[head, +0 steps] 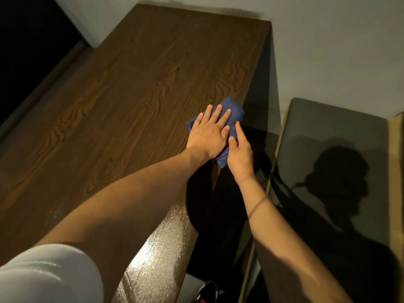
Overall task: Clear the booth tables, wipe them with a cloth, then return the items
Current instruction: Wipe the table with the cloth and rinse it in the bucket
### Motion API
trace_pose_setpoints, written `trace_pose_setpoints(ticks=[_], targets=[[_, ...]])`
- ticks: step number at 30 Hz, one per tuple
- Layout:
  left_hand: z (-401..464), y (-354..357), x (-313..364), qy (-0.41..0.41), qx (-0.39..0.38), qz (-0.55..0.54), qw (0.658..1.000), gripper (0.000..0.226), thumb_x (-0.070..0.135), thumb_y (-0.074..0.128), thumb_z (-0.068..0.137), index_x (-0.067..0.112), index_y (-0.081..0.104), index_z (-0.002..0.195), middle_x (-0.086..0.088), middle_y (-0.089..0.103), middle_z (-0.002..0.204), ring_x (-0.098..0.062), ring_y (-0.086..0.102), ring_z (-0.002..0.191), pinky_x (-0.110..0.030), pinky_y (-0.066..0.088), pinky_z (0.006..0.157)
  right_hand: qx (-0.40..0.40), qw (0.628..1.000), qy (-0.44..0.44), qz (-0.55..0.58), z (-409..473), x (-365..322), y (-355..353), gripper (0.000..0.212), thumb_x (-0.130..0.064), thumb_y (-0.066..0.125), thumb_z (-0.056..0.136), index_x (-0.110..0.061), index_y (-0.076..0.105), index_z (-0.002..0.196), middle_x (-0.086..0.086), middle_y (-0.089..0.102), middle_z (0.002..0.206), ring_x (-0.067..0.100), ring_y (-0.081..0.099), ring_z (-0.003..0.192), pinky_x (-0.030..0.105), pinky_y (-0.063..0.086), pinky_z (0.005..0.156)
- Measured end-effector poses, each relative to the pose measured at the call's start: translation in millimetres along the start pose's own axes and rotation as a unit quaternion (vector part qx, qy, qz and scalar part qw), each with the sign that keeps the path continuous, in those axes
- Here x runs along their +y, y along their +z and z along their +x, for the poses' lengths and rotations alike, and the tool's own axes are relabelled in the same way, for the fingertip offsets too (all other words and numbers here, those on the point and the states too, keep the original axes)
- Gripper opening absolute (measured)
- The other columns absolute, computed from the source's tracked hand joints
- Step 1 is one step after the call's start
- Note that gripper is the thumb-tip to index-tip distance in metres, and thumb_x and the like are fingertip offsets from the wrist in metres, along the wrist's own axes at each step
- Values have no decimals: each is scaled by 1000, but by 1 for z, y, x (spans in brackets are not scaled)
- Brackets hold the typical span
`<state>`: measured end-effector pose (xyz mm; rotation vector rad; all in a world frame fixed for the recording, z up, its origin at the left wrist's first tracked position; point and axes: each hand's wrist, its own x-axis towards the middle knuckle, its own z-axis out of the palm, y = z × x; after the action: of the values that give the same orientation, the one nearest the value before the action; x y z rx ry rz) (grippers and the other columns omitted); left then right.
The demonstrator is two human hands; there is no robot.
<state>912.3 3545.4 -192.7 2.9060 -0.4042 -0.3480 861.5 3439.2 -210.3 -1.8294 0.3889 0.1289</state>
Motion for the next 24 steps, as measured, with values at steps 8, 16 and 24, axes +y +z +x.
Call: trace_pose_setpoints(ticks=[8, 16, 24], targets=[[-55, 11, -7, 15, -2, 4, 1000, 56, 45, 14, 109, 29, 2, 161, 0, -5, 170, -23, -13, 155, -36, -12, 120, 11, 999, 39, -12, -54, 5, 11, 50, -20, 40, 108, -25, 30, 156, 4, 39, 158, 23, 41, 141, 36, 37, 112], [-126, 20, -14, 25, -11, -11, 1000, 56, 45, 13, 109, 29, 1, 161, -1, -6, 169, -23, -16, 154, -37, -12, 121, 33, 999, 41, -14, -126, 20, 29, 49, -19, 39, 107, -23, 32, 156, 2, 39, 158, 21, 42, 141, 34, 37, 113], [-223, 35, -27, 60, -23, -4, 998, 56, 44, 13, 109, 27, -1, 161, -1, -9, 169, -23, -17, 154, -36, -17, 117, 40, 996, 73, -6, -219, 44, 55, 49, -24, 37, 108, -28, 29, 156, -1, 37, 159, 21, 43, 140, 39, 37, 115]])
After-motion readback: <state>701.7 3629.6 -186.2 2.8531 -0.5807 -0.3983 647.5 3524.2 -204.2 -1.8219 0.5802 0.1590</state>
